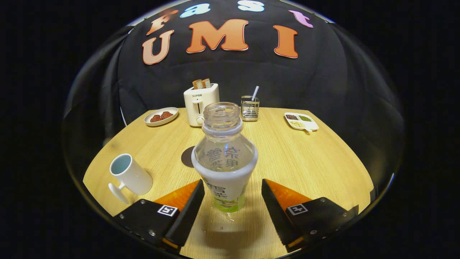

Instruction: Take the bottle from table, then pour the juice into the cup, finally place the bottle on the coaster

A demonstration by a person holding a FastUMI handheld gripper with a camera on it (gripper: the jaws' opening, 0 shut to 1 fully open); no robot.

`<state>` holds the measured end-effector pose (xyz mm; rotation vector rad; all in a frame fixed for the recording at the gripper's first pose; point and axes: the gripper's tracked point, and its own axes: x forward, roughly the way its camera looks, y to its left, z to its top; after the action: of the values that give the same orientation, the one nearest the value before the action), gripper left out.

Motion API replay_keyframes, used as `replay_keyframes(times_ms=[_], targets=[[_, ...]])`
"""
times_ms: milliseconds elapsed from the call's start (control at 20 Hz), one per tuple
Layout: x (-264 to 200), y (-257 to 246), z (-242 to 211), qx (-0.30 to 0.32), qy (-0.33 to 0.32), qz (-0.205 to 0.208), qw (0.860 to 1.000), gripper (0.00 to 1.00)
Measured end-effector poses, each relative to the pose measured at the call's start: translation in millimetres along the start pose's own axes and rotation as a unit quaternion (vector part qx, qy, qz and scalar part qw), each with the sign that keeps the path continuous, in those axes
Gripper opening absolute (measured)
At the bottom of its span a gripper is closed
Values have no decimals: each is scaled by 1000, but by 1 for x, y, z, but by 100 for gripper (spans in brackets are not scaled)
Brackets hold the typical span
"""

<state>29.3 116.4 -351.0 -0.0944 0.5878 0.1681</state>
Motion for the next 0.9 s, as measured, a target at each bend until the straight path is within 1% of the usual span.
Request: replay_keyframes(times_ms=[50, 150, 250, 300, 350, 400, 550, 700, 850, 900], targets=[[2, 3, 1, 0, 1, 5, 1000, 85], [5, 6, 4, 4, -1, 7, 1000, 69], [9, 8, 5, 9, 5, 10, 1000, 62], [10, 7, 7, 16, 9, 4, 1000, 60], [10, 6, 7, 23, 15, 0, 1000, 54], [8, 6, 8, 26, 19, -3, 999, 52], [-4, 7, 19, 10, 19, -15, 1000, 51], [-15, 13, 36, -38, 14, -30, 999, 51], [-24, 30, 53, -79, 8, -37, 996, 51], [-26, 33, 60, -96, 5, -47, 994, 51]])
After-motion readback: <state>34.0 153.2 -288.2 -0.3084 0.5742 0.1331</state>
